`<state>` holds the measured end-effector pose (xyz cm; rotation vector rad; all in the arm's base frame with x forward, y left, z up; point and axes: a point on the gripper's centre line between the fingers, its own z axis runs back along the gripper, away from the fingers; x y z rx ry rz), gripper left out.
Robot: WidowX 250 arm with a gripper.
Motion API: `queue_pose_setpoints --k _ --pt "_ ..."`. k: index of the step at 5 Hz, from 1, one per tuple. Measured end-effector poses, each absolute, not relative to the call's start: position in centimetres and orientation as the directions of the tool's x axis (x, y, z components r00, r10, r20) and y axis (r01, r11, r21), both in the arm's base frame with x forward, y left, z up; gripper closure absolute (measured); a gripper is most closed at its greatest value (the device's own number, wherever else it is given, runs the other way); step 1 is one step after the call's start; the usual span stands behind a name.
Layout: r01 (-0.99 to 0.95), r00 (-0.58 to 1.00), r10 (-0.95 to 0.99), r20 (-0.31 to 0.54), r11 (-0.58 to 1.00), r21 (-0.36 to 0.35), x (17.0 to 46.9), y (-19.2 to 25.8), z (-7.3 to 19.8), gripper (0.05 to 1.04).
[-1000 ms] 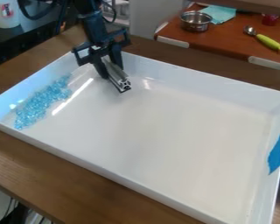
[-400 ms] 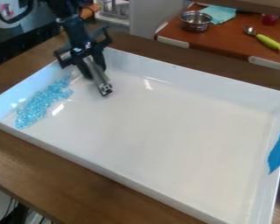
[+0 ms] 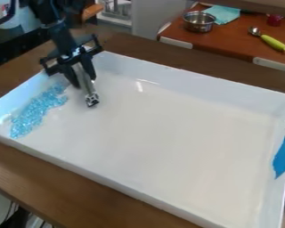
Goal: Sweep into pile
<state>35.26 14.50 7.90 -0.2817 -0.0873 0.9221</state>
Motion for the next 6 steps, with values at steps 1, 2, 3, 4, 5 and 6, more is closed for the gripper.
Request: queue_pose_setpoints --k 1,2,3,4,5,6 --pt "-0.769 0.607 0.794 -0.041 0.573 -0.283 34.0 14.5 7.8 0.705" --pt "-0.761 0.612 0.791 -0.017 0.582 -0.285 33.3 14.4 7.7 0.705" --pt "-0.764 0.605 0.796 0.000 0.580 -0.282 32.7 14.2 7.6 0.705" --pt "-0.773 0.595 0.804 0.002 0.572 -0.275 32.6 13.9 7.6 0.705" --pt "-0.808 0.556 0.829 -0.062 0.522 -0.273 32.3 12.1 7.8 0.705" --pt "-0.860 0.489 0.858 -0.157 0.445 -0.248 32.0 10.3 7.9 0.705"
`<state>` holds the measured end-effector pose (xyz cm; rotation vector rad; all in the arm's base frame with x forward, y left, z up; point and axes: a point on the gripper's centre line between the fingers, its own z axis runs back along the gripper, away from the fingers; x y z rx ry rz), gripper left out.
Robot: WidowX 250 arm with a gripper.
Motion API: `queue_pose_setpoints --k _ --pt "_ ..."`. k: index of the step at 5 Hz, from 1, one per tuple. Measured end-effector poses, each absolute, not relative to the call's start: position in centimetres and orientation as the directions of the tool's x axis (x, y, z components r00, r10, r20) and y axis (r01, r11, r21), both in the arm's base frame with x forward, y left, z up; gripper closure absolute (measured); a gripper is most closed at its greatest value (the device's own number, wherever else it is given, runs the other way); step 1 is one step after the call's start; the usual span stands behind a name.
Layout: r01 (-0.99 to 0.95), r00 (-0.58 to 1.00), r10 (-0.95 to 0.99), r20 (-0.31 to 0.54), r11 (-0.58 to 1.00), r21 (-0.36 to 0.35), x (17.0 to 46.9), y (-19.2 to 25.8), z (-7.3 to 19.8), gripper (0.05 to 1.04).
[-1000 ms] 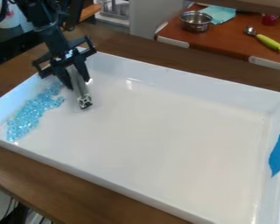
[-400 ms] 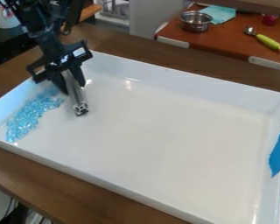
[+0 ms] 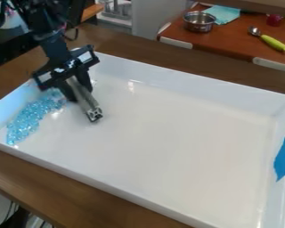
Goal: Sweep into pile
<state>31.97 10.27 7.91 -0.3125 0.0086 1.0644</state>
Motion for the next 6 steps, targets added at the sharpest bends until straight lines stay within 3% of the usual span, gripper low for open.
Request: queue_pose_setpoints --k 1,4,6 --pt "-0.884 0.452 0.871 -0.194 0.410 -0.223 31.6 9.1 7.9 0.705" --pt "-0.866 0.486 0.859 -0.163 0.448 -0.223 29.1 9.5 7.6 0.705" --pt "-0.872 0.485 0.843 -0.233 0.445 -0.205 26.7 10.2 7.6 0.705"
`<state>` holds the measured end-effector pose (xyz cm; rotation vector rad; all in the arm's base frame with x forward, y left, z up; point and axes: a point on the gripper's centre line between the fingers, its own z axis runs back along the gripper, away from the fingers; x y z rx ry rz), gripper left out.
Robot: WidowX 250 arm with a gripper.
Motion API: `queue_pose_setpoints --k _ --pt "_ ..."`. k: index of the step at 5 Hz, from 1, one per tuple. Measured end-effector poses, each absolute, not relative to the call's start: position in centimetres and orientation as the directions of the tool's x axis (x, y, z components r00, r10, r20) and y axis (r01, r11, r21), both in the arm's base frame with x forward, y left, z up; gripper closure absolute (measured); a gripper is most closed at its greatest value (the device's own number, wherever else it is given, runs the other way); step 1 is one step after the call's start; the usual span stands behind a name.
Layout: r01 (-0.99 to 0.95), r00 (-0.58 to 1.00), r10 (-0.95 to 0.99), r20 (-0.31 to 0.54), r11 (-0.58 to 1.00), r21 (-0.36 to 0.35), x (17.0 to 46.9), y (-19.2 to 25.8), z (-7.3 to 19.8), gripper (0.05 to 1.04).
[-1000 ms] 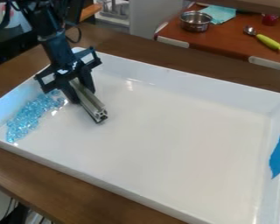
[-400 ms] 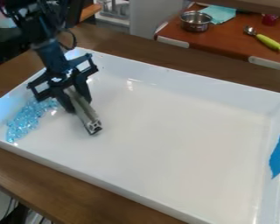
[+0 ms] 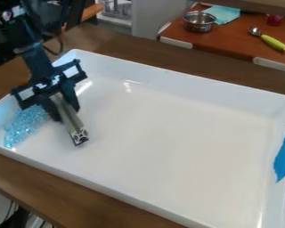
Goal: Sweep into pile
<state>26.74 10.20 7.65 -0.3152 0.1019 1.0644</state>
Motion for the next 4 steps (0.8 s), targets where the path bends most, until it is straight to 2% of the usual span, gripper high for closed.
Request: queue_pose_setpoints --k 1,2,3,4 --pt "-0.867 0.493 0.832 -0.252 0.448 -0.217 26.5 9.5 8.2 0.705" --pt "-0.802 0.596 0.762 -0.254 0.549 -0.235 27.5 6.1 8.9 0.705" --pt "-0.711 0.702 0.684 -0.198 0.656 -0.254 30.1 1.4 10.7 0.705" --pt "-0.625 0.781 0.601 -0.173 0.740 -0.249 31.1 -3.0 12.3 0.705"
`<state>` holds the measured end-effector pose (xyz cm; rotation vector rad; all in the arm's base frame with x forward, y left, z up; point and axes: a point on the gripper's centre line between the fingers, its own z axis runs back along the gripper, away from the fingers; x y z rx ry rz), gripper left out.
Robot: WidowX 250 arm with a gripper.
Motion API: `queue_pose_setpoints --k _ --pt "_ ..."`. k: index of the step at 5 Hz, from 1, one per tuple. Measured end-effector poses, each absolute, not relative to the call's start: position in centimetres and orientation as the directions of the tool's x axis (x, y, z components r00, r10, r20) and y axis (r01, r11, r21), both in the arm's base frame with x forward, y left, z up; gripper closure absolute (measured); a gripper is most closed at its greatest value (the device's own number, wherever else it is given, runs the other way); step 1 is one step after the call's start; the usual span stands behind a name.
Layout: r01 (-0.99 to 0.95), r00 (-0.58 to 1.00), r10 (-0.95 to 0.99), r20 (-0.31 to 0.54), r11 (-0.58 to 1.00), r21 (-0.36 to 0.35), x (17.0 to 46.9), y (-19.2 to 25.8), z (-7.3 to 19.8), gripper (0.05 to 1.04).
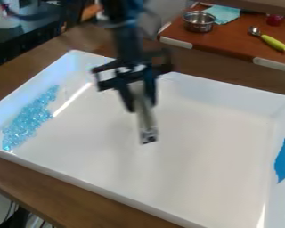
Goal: Sweep into pile
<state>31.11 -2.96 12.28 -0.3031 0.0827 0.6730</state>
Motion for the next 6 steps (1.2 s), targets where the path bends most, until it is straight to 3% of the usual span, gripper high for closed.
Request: queue_pose_setpoints --k 2,3,5,6 --pt "-0.478 0.878 0.471 -0.085 0.851 -0.219 32.9 -10.1 11.9 0.705" --pt "-0.383 0.924 0.373 -0.090 0.907 -0.176 33.0 -11.6 9.8 0.645" --pt "-0.217 0.973 0.198 -0.122 0.962 -0.169 32.3 -11.4 9.0 0.100" --pt "-0.138 0.989 0.128 -0.080 0.981 -0.134 31.9 -10.2 13.0 0.080"
